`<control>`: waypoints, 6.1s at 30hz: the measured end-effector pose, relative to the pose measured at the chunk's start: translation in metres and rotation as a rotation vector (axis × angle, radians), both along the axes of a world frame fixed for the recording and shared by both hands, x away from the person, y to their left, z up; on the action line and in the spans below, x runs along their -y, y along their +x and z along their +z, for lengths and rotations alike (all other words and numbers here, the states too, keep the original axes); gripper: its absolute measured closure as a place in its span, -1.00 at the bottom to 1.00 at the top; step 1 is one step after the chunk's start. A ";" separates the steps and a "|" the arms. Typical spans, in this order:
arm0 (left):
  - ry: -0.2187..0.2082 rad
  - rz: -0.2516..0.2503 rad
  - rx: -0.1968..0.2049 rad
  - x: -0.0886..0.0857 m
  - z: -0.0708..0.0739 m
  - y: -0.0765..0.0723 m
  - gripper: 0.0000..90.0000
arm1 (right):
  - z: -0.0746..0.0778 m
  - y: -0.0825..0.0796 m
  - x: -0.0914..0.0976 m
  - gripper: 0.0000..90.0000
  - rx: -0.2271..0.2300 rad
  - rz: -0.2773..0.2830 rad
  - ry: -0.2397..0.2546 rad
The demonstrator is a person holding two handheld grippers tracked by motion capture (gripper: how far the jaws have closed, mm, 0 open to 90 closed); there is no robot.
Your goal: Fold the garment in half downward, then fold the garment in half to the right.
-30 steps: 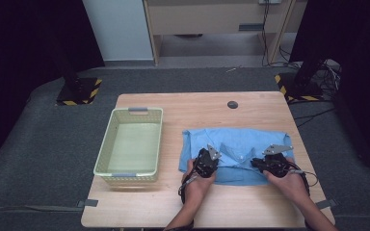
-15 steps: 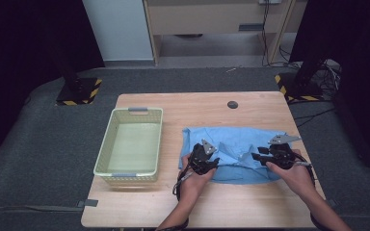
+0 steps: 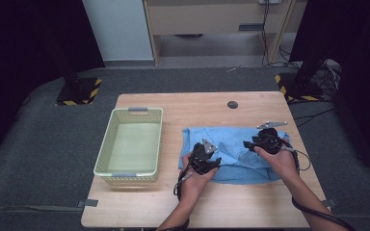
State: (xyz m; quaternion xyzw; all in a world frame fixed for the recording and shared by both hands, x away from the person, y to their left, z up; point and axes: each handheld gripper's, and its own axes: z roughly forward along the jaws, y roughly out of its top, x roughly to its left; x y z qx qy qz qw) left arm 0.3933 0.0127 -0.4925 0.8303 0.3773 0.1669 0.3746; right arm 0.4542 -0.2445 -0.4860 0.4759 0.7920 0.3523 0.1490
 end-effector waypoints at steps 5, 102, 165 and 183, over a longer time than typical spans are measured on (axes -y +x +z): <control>-0.006 0.003 0.005 -0.003 0.001 -0.002 0.00 | -0.012 -0.002 0.002 0.15 -0.056 -0.026 -0.048; -0.136 -0.077 0.048 -0.016 0.020 -0.073 0.03 | -0.035 -0.123 0.009 0.22 -0.017 0.163 0.002; -0.010 -0.089 -0.065 -0.006 0.070 0.003 -0.92 | 0.035 -0.121 -0.041 -0.74 0.081 0.393 -0.039; -0.049 0.055 -0.085 -0.038 0.046 0.040 -0.88 | 0.008 -0.112 -0.123 -0.50 0.078 0.476 -0.043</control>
